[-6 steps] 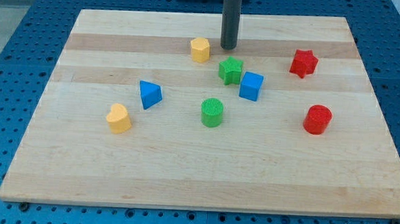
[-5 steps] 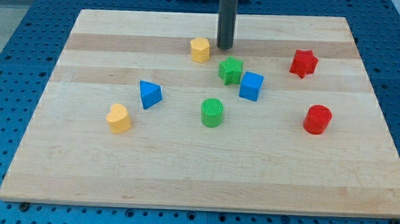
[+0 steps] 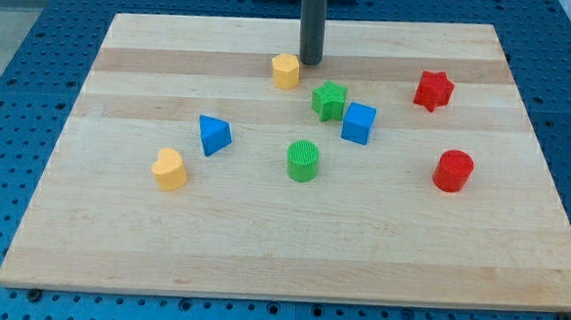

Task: Move the hexagon diagonally to the top right of triangle

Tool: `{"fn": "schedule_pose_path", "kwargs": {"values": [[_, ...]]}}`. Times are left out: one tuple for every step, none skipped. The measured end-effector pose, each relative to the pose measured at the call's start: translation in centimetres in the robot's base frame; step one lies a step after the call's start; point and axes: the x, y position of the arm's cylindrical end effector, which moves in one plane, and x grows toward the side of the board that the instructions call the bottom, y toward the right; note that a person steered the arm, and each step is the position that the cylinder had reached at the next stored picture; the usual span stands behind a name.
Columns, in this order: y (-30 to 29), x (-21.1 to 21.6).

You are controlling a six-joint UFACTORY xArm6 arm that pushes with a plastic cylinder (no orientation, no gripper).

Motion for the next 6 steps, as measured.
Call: {"fn": "schedule_pose_path", "kwargs": {"values": [[-0.4,0.0],[-1.6,0.8],[-2.5,1.5],[-3.7,2.8],[-3.9,3.9],[-3.9,4.1]]}}
